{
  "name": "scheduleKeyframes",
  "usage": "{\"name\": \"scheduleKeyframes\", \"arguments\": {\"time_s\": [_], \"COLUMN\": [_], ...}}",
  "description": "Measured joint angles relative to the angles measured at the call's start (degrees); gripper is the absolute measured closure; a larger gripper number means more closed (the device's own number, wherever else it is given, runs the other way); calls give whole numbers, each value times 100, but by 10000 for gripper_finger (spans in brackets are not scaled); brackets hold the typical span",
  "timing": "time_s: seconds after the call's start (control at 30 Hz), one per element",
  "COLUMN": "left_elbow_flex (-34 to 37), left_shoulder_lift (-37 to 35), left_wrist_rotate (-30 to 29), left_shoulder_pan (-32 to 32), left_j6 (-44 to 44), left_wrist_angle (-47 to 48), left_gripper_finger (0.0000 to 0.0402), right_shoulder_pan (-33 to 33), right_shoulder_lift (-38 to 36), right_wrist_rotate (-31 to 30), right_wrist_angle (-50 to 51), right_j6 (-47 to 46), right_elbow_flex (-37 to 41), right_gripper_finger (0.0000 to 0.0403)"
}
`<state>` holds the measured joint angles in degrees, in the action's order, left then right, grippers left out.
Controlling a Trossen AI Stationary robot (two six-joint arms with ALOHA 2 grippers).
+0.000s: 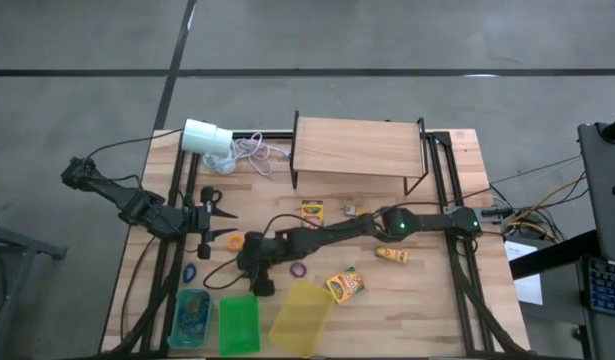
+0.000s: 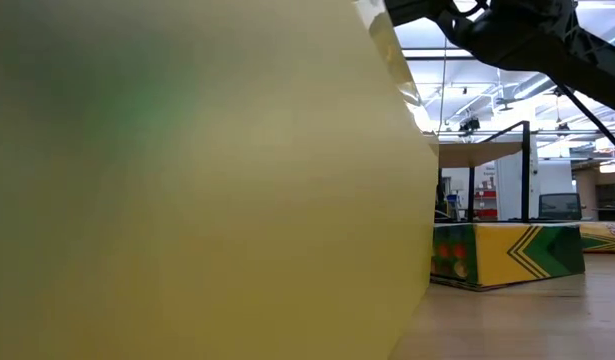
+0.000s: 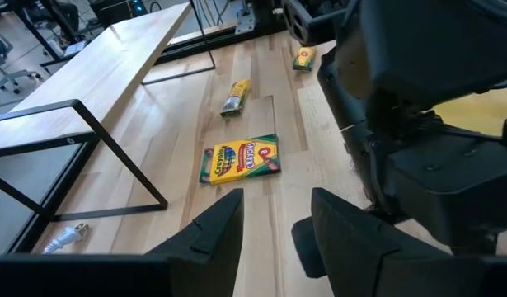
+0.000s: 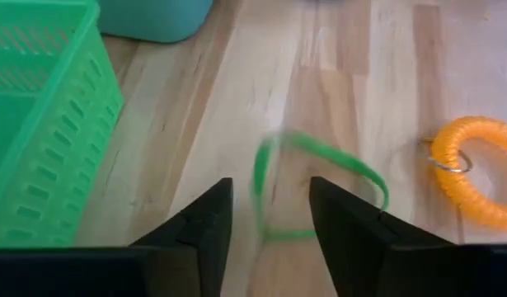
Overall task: Pick & Place Office Desk Supplies
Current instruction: Put the green rubberband into the blue bin
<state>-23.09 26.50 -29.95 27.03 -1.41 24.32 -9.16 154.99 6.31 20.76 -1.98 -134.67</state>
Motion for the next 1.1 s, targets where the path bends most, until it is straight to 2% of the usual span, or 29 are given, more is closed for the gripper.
{"name": "scheduleKeyframes", "arguments": {"time_s": [0.27,0.4,0.6,0.83,0.97,1.1], "left_elbow_flex": [0,0,0,0,2,9], "left_shoulder_lift": [-2,-2,-2,0,0,0], "left_wrist_rotate": [0,0,0,0,0,0], "left_shoulder_pan": [0,2,2,2,2,2], "left_j6": [0,0,0,0,0,0], "left_wrist_angle": [0,2,7,3,-2,2], "left_gripper_finger": [254,254,254,254,254,254], "right_shoulder_pan": [-22,-35,-46,-46,-46,-99], "right_shoulder_lift": [-510,-776,-1125,-1471,-1829,-2352], "right_wrist_rotate": [-52,-316,-625,-656,-706,-811], "right_wrist_angle": [565,835,891,947,998,986], "right_j6": [66,342,672,892,992,970], "right_elbow_flex": [0,11,32,145,448,1156], "right_gripper_finger": [240,241,236,239,241,241]}}
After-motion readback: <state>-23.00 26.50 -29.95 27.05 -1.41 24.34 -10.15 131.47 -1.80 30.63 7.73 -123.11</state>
